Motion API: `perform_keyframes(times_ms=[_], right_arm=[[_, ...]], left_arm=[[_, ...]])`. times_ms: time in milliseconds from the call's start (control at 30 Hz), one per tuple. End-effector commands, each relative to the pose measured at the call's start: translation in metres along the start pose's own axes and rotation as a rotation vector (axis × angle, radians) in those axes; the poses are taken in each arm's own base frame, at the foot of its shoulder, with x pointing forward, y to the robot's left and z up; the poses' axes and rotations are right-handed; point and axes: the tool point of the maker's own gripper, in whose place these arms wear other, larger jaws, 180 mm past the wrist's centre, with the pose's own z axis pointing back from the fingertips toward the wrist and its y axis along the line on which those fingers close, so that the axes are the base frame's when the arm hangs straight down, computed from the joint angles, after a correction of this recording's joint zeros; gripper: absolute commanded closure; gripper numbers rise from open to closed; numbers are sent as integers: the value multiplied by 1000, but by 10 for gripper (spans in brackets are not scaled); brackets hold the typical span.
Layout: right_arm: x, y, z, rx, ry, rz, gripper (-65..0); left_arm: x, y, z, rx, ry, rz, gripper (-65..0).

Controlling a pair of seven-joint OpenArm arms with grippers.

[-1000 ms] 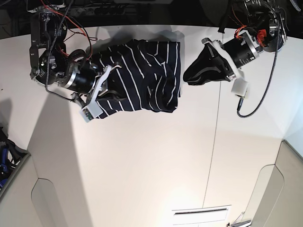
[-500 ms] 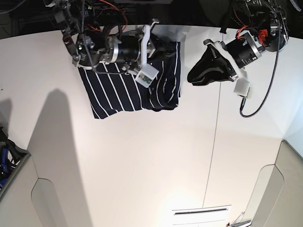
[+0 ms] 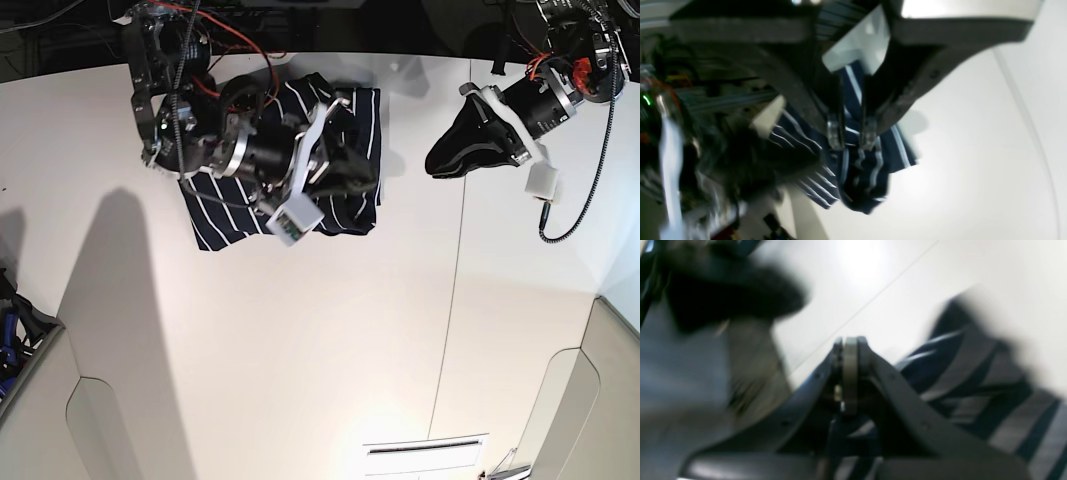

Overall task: Fold the T-shirt properly
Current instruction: 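Press and square the folded bundle with both grippers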

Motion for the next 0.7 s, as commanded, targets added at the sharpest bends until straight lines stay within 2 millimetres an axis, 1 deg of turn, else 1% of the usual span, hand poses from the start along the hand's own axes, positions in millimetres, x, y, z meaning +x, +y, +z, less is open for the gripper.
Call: perform_keyframes(times_ms=[0, 100, 233, 267, 333, 400, 500, 567, 667], right_arm=[[25, -7, 7, -13, -79, 22, 0], [45, -44, 27, -127, -133, 24, 0], [60, -97, 62, -319, -178, 32, 0], [61, -108, 71, -360, -190, 29, 0], [63, -122, 85, -407, -221, 17, 0], [59, -133, 94, -434, -218, 6, 0], [47, -147, 97, -453, -195, -12, 0], [36, -158, 98, -474, -175, -26, 0], [15, -178, 97, -502, -126, -62, 0]], left_arm=[[6, -11, 1, -38, -23, -19, -86], [-5, -28, -4, -83, 16, -25, -85], [-25, -68, -19, -188, 95, -61, -85], [-29, -79, -23, -221, 114, -72, -85], [-40, -97, -31, -273, 155, -92, -85], [-50, -111, -40, -315, 180, -103, -85], [-65, -126, -52, -334, 220, -150, -85], [-75, -130, -60, -320, 244, -202, -85], [-87, -128, -70, -279, 270, -280, -85]])
